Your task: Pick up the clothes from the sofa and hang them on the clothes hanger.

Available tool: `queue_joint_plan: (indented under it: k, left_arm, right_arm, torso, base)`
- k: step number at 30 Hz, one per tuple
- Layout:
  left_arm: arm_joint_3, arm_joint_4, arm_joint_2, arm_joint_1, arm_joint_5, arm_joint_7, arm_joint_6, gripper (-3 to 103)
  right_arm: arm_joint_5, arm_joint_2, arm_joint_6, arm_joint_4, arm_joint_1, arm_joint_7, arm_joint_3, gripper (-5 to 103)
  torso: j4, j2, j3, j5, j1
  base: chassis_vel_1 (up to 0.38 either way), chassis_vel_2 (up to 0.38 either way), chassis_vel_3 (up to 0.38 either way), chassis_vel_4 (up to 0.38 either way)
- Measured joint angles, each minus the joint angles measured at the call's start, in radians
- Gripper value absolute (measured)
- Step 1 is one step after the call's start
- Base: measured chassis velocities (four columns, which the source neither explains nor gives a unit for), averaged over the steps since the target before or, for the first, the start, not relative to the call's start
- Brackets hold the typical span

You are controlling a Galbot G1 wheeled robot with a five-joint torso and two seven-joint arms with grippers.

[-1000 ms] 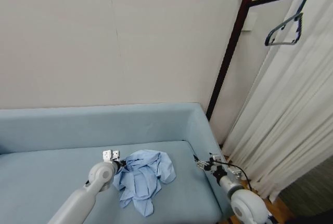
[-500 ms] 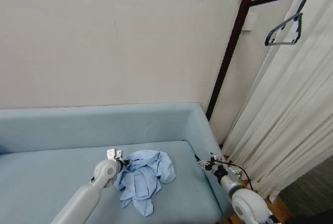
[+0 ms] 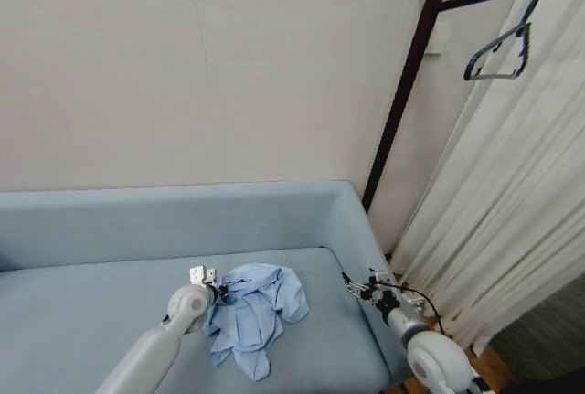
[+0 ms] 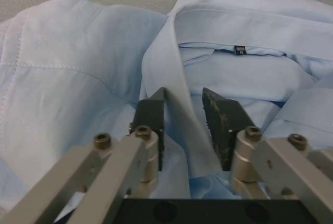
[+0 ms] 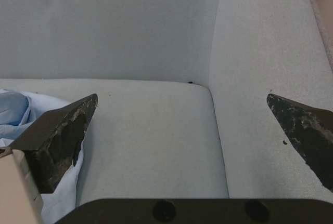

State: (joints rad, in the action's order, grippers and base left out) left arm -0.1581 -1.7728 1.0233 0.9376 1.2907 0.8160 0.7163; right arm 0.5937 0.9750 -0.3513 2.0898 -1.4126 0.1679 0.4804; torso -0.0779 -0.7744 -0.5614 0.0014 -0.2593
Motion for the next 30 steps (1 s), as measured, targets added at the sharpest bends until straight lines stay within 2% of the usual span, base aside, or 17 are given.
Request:
queue_joint_plan:
  k: [3,4,5,10,11,13,14,16,18,19,22,23,29,30]
  left_arm:
    - [-0.001,0.002,0.003,0.005,0.000,0.000,-0.001,11]
    - [-0.001,0.002,0.003,0.005,0.000,0.000,-0.001,11]
    - [-0.001,0.002,0.004,0.007,-0.001,0.001,-0.002,5]
    - [-0.007,-0.013,0.000,0.022,-0.005,0.004,-0.015,0]
    - [-0.010,-0.021,-0.004,0.026,-0.010,0.002,-0.021,0]
    - [-0.023,-0.044,-0.015,0.042,-0.050,-0.032,-0.049,0]
    - [-0.023,-0.044,-0.015,0.042,-0.050,-0.032,-0.049,0]
    - [-0.040,-0.070,-0.033,0.068,-0.113,-0.077,-0.080,0]
    - [-0.058,-0.098,-0.055,0.096,-0.127,-0.094,-0.086,0]
    - [-0.058,-0.098,-0.055,0.096,-0.127,-0.094,-0.086,0]
    - [-0.077,-0.123,-0.080,0.127,-0.129,-0.098,-0.091,0]
    - [-0.077,-0.123,-0.080,0.127,-0.129,-0.098,-0.091,0]
    - [-0.084,-0.131,-0.090,0.137,-0.130,-0.099,-0.095,0]
    - [-0.084,-0.131,-0.090,0.137,-0.130,-0.099,-0.095,0]
  right_arm:
    - [0.005,-0.005,0.000,0.000,0.005,0.002,0.000,100]
    - [0.005,-0.005,0.000,0.000,0.005,0.002,0.000,100]
    - [0.009,-0.007,-0.001,-0.001,0.007,0.003,0.000,100]
    - [0.050,-0.019,-0.027,-0.002,0.042,0.042,-0.024,100]
    - [0.075,-0.024,-0.045,0.001,0.060,0.073,-0.045,100]
    - [0.166,-0.031,-0.100,0.009,0.127,0.181,-0.121,100]
    - [0.166,-0.031,-0.100,0.009,0.127,0.181,-0.121,100]
    - [0.279,-0.027,-0.147,0.005,0.233,0.312,-0.231,100]
    - [0.388,-0.003,-0.193,-0.018,0.342,0.424,-0.331,100]
    - [0.388,-0.003,-0.193,-0.018,0.342,0.424,-0.331,100]
    - [0.528,0.053,-0.250,-0.097,0.519,0.583,-0.476,100]
    - [0.528,0.053,-0.250,-0.097,0.519,0.583,-0.476,100]
    - [0.790,0.154,-0.313,-0.336,0.801,0.769,-0.650,100]
    - [0.790,0.154,-0.313,-0.336,0.801,0.769,-0.650,100]
  torso:
    - [0.0000,0.000,0.000,0.0000,0.000]
    - [0.0000,0.000,0.000,0.0000,0.000]
    - [0.0000,0.000,0.000,0.0001,0.000]
    - [-0.0002,0.000,0.000,-0.0001,0.000]
    - [-0.0004,0.000,0.000,-0.0003,0.000]
    - [-0.0004,0.000,0.000,-0.0002,0.000]
    - [-0.0004,0.000,0.000,-0.0002,0.000]
    - [0.0000,0.000,0.000,-0.0002,0.000]
    - [0.0003,0.000,0.000,-0.0001,0.000]
    - [0.0003,0.000,0.000,-0.0001,0.000]
    - [0.0000,0.000,0.000,-0.0003,0.000]
    - [0.0000,0.000,0.000,-0.0003,0.000]
    - [0.0002,0.000,0.000,-0.0004,0.000]
    - [0.0002,0.000,0.000,-0.0004,0.000]
  base:
    - [0.000,0.000,0.000,0.000]
    - [0.000,0.000,0.000,0.000]
    - [0.000,0.000,0.000,0.000]
    - [0.000,0.000,0.000,0.000]
    - [0.000,0.000,0.000,0.000]
    - [0.000,0.000,0.000,0.000]
    - [0.000,0.000,0.000,0.000]
    - [0.000,0.000,0.000,0.000]
    - [0.000,0.000,0.000,0.000]
    - [0.000,0.000,0.000,0.000]
    - [0.000,0.000,0.000,0.000]
    - [0.000,0.000,0.000,0.000]
    - [0.000,0.000,0.000,0.000]
    - [0.000,0.000,0.000,0.000]
